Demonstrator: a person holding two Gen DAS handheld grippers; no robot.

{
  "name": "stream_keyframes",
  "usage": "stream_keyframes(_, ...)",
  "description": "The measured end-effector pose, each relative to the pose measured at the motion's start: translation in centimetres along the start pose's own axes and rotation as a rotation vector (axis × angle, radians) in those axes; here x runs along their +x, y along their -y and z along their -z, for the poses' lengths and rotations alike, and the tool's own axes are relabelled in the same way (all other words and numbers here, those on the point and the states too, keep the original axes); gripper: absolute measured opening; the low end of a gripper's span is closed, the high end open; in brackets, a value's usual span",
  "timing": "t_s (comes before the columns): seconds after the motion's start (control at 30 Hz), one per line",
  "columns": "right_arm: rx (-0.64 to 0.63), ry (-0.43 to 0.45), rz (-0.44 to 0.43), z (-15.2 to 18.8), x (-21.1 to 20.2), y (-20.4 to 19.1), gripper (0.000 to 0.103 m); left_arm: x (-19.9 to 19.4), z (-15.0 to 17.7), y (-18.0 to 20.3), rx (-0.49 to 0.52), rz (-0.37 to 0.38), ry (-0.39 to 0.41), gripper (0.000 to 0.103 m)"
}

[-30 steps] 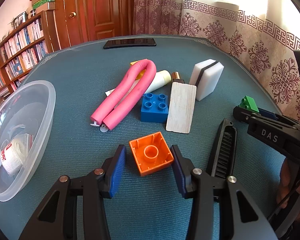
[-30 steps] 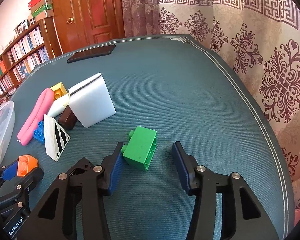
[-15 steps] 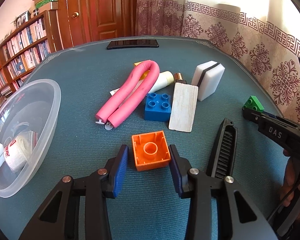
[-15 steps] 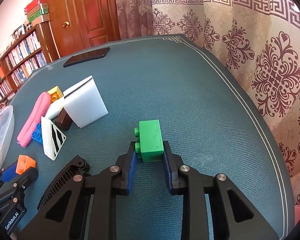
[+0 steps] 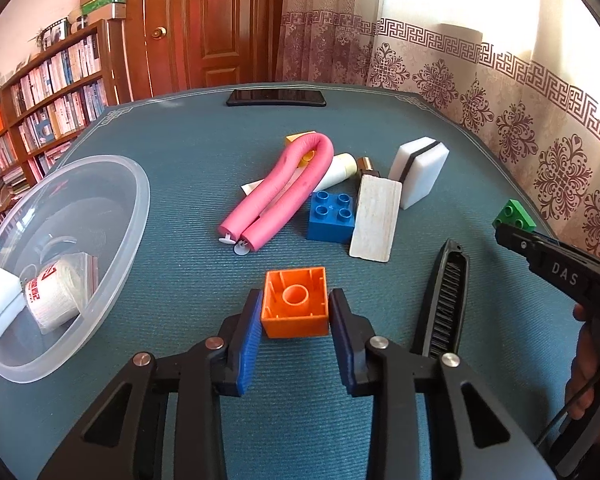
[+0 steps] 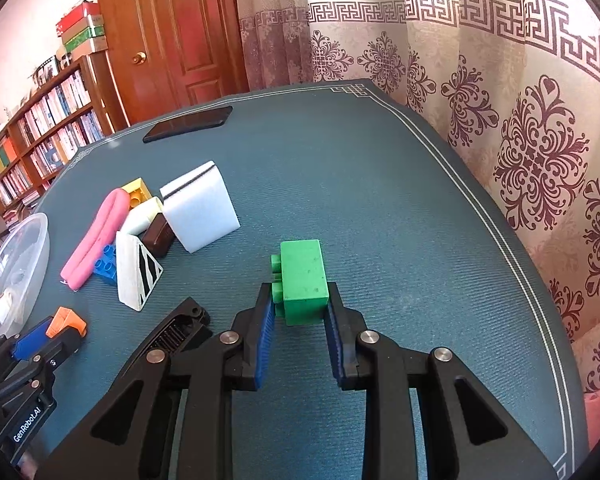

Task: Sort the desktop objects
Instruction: 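Carry both bricks over the clear bowl and open both tools to drop them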

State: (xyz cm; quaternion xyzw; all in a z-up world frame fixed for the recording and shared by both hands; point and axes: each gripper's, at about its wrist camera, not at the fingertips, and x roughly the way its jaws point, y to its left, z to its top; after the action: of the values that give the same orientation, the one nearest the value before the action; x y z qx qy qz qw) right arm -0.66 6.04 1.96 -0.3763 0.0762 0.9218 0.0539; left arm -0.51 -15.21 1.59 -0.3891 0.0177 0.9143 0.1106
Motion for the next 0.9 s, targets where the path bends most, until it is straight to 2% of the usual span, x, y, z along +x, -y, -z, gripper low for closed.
stream_keyframes(0.47,-0.022,0.014,-0.06,-0.1,-1.7,-2.7,0.026,-3.5,0.1,-2.4,-0.037,-0.025,0.073,0.037)
stream_keyframes(0.73,-0.058,0.018,-0.089,0.0,-2.2,-5.1,0.026,-5.2,-0.3,-6.2,-0.106,-0.081,0.116,0.037)
stream_keyframes(0.9,-0.089,0.018,-0.108,0.2,-2.5,-6.8,0.026,-6.1,-0.3,-8.5,-0.129,-0.146,0.14,0.037)
